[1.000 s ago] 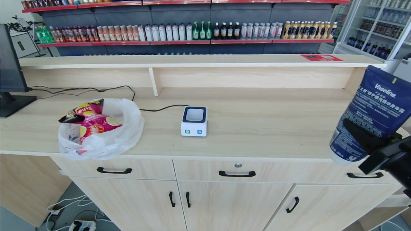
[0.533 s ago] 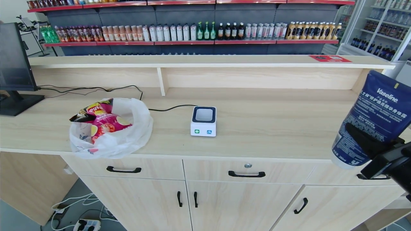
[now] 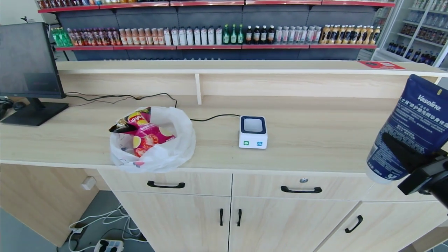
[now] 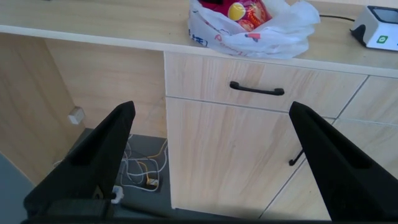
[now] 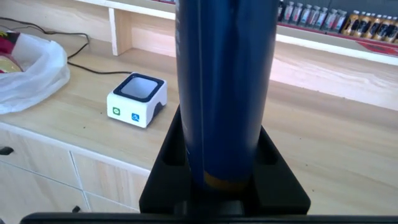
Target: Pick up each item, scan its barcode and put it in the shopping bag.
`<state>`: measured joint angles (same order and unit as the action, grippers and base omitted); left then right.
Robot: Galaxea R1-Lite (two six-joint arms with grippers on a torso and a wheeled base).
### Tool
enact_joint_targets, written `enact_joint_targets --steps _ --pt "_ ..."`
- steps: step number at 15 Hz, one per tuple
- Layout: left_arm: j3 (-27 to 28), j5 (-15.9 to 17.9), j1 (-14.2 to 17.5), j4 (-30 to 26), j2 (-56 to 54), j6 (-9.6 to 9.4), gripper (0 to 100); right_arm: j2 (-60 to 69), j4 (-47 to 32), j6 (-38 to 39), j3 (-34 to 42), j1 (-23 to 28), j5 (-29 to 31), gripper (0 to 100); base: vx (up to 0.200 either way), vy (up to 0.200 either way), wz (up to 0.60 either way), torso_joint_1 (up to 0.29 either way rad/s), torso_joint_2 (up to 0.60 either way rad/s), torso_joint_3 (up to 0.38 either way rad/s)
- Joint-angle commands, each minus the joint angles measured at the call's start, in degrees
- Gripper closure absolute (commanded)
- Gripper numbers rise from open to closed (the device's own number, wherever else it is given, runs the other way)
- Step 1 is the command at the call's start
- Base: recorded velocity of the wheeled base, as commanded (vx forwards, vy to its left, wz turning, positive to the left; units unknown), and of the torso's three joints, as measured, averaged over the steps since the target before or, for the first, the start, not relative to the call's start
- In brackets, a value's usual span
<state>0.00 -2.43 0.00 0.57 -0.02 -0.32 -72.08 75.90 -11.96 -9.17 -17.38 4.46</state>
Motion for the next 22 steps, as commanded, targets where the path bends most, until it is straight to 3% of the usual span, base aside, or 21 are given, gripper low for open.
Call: enact_joint_targets --steps 1,5,11,13,18,22 --pt "0.00 -0.04 0.00 0.04 0.02 -0.03 0 -0.34 0.04 -0.43 -0.32 -0.02 -0.07 100 0.000 0.200 0.00 0.002 0.00 0.007" --pt "0.00 -0.04 0.00 -0.13 0.02 -0.47 0 -0.43 -1.37 -0.96 -1.91 -0.02 -0.07 100 0.000 0.000 0.00 0.000 0.00 0.000" --pt "0.00 -0.04 0.00 -0.13 0.02 -0.39 0 -0.34 -2.16 -1.49 -1.64 -0.11 -0.07 100 0.200 0.000 0.00 -0.002 0.00 0.002" --pt "0.00 -0.04 0.00 -0.13 0.02 -0.39 0 -1.92 -2.16 -2.28 -2.43 -0.28 -0.68 100 0.000 0.000 0.00 0.000 0.00 0.000" --pt "0.00 -0.04 0.00 -0.13 0.02 -0.39 0 -9.74 -1.89 -0.17 -9.03 -7.84 -2.79 100 0.000 0.000 0.00 0.000 0.00 0.000" --pt "0.00 -0.04 0.00 -0.13 0.02 -0.39 0 -15.90 -0.84 -3.51 -13.86 -8.19 -2.97 100 0.000 0.000 0.00 0.000 0.00 0.000"
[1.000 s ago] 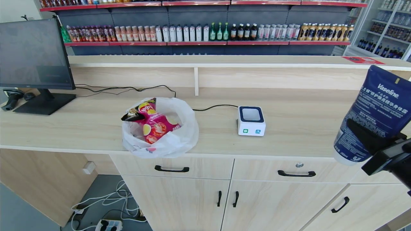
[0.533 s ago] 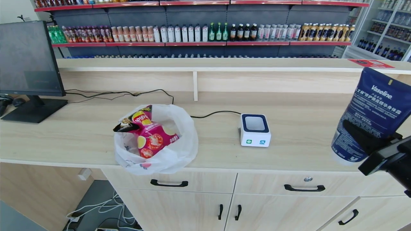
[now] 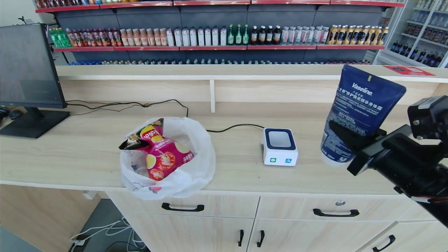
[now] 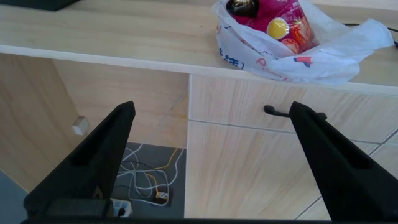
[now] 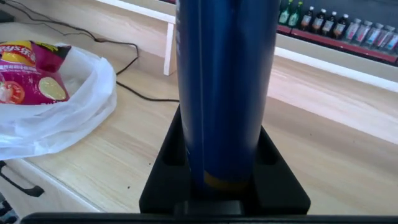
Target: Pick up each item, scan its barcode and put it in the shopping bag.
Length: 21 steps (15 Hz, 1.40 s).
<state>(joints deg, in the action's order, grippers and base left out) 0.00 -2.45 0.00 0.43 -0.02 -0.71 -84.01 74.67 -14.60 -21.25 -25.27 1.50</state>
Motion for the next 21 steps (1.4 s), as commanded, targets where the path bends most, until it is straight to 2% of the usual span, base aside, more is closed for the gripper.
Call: enact_joint_targets --steps 1,6,8,9,10,16,19,21 --pt "0.00 -0.01 0.00 0.01 0.02 0.00 0 -5.64 0.92 -2.80 -2.92 -0.39 -0.09 100 0.000 0.000 0.00 0.000 0.00 0.000" --pt "0.00 -0.01 0.00 0.01 0.02 0.00 0 -13.90 3.29 -11.85 -12.24 -0.74 -0.18 100 0.000 0.000 0.00 0.000 0.00 0.000" --pt "0.00 -0.01 0.00 0.01 0.02 0.00 0 -18.48 6.81 -14.40 -15.31 -2.24 -0.71 100 0.000 0.000 0.00 0.000 0.00 0.000" --pt "0.00 -0.01 0.00 0.01 0.02 0.00 0 -20.58 8.04 -16.86 -16.98 -2.59 -2.47 100 0.000 0.000 0.00 0.000 0.00 0.000" --pt "0.00 -0.01 0.00 0.10 0.02 -0.08 0 -22.87 8.48 -20.90 -18.83 -2.59 -7.39 100 0.000 0.000 0.00 0.000 0.00 0.000" --pt "0.00 -0.01 0.00 0.28 0.02 -0.17 0 -26.12 8.65 -32.51 -18.65 -1.89 -13.72 100 0.000 0.000 0.00 0.000 0.00 0.000" --pt "0.00 -0.01 0.00 0.36 0.02 -0.17 0 -27.97 8.74 -36.11 -19.01 0.13 -17.32 100 0.000 0.000 0.00 0.000 0.00 0.000" --pt "0.00 -0.01 0.00 0.36 0.02 -0.17 0 -30.52 11.99 -36.64 -18.74 1.28 -18.90 100 0.000 0.000 0.00 0.000 0.00 0.000"
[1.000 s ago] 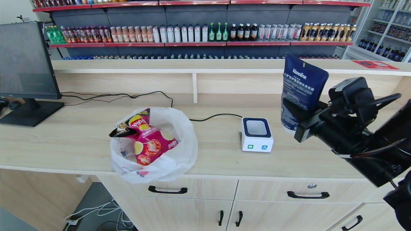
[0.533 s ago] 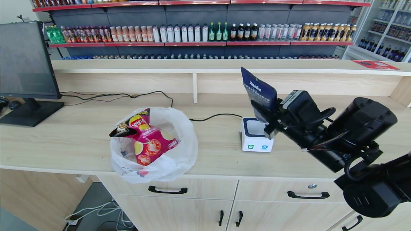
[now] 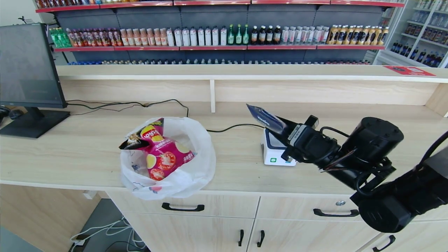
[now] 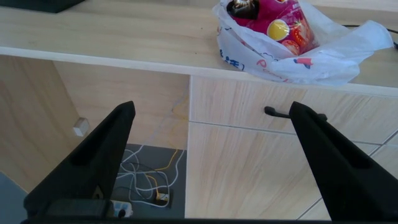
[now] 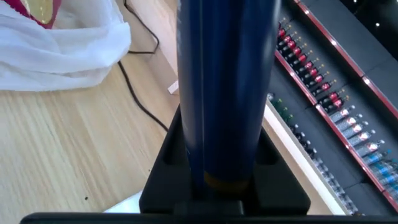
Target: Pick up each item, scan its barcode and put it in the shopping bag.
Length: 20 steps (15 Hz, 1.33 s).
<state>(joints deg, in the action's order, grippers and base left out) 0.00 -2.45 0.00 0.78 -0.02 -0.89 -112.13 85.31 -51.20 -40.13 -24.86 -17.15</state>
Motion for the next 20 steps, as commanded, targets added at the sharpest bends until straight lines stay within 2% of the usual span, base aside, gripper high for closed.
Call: enact_joint_targets --steps 1,8,20 --pt "0.00 -0.01 0.00 0.01 0.02 0.01 0 -3.89 4.69 0.31 -0.21 1.21 -0.34 100 0.000 0.000 0.00 0.000 0.00 0.000" --pt "0.00 0.08 0.00 -0.08 0.02 -0.08 0 -6.26 4.69 -0.04 -0.83 4.55 -4.56 100 0.000 0.000 0.00 0.000 0.00 0.000" --pt "0.00 0.08 0.00 -0.08 0.02 0.01 0 -5.91 4.69 0.40 -0.65 7.37 -5.44 100 0.000 0.000 0.00 0.000 0.00 0.000"
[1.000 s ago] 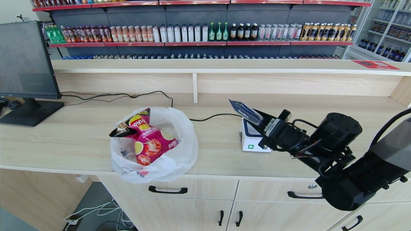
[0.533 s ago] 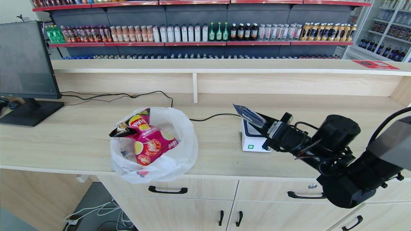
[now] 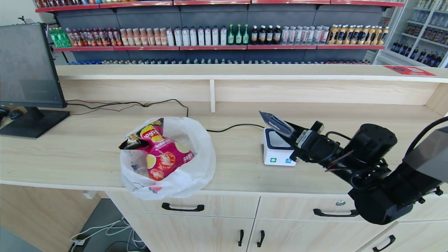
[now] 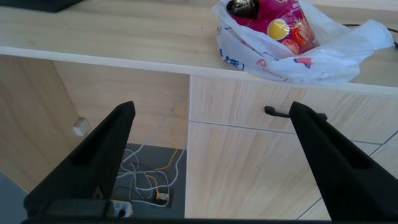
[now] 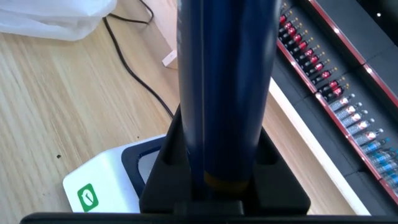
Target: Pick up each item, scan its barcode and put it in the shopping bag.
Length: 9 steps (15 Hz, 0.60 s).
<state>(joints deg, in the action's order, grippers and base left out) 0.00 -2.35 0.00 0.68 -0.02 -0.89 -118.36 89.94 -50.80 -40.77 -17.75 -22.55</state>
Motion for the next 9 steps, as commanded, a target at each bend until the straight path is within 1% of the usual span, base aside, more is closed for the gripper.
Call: enact_joint_targets --steps 1,8,9 --pt "0.00 -0.02 0.00 0.02 0.02 0.01 0 0.32 0.06 0.00 0.16 0.52 0.05 100 0.000 0.000 0.00 0.000 0.00 0.000" --pt "0.00 -0.11 0.00 0.02 0.02 0.01 0 1.11 0.06 0.09 0.42 0.52 0.23 100 0.000 0.000 0.00 0.000 0.00 0.000" --pt "0.00 -0.11 0.00 -0.07 0.02 0.01 0 2.43 0.06 1.32 0.78 0.52 0.32 100 0.000 0.000 0.00 0.000 0.00 0.000"
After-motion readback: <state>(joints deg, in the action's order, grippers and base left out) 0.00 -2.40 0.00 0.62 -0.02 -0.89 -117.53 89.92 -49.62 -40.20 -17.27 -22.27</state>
